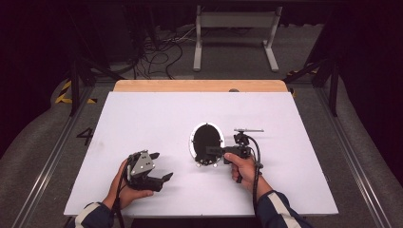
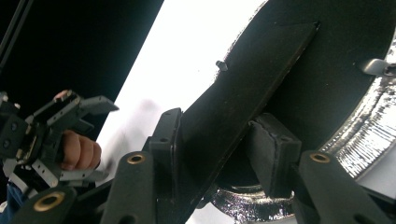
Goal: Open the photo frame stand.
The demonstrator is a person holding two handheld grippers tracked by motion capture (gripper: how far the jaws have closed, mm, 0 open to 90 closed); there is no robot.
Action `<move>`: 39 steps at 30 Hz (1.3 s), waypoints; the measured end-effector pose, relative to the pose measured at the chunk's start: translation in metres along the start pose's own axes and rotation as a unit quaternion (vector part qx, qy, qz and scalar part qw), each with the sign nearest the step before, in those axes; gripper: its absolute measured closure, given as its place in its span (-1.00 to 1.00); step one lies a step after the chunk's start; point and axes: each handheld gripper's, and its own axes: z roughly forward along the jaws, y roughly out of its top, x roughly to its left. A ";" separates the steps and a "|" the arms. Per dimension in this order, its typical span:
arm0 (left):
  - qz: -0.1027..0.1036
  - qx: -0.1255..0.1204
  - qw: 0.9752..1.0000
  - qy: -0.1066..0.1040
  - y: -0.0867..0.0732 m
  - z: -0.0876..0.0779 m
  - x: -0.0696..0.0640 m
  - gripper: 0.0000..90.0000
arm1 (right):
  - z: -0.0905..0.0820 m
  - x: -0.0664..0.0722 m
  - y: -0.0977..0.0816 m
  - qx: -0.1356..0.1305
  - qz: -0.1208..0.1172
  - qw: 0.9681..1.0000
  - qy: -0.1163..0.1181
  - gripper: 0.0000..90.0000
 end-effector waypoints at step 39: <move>-0.128 -0.005 0.984 -0.122 0.042 0.096 0.057 -0.49 | -0.004 0.018 -0.001 0.007 -0.209 0.978 -0.002 0.41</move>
